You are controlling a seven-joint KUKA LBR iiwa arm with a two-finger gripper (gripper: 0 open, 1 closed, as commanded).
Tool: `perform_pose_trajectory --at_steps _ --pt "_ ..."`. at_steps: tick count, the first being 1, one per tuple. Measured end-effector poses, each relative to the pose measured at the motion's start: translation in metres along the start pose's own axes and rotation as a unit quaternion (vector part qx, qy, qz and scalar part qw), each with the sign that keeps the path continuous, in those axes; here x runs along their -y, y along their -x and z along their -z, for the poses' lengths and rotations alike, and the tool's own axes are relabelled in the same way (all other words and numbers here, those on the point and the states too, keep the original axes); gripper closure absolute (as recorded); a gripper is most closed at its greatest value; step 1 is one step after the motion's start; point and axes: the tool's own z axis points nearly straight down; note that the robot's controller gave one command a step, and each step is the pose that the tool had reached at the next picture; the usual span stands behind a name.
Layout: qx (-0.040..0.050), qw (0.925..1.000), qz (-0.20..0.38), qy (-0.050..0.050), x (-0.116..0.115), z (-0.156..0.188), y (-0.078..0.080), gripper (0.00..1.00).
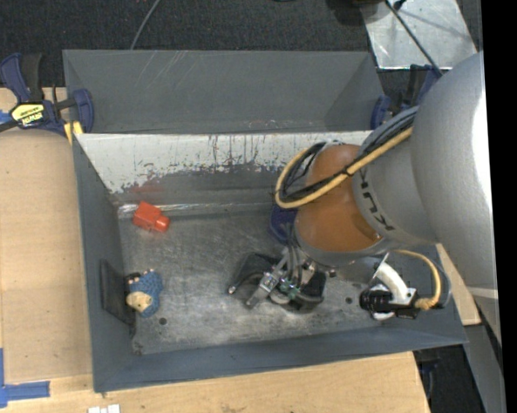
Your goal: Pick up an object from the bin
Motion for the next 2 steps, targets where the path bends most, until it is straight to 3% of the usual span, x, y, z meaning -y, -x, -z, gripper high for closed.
perform_pose_trajectory --at_steps 1,2 --pt "0.0031 1.0 0.0 0.002 -0.001 0.002 0.002 1.0" --pt "-0.003 1.0 0.001 -0.003 -0.001 0.049 0.003 1.0"
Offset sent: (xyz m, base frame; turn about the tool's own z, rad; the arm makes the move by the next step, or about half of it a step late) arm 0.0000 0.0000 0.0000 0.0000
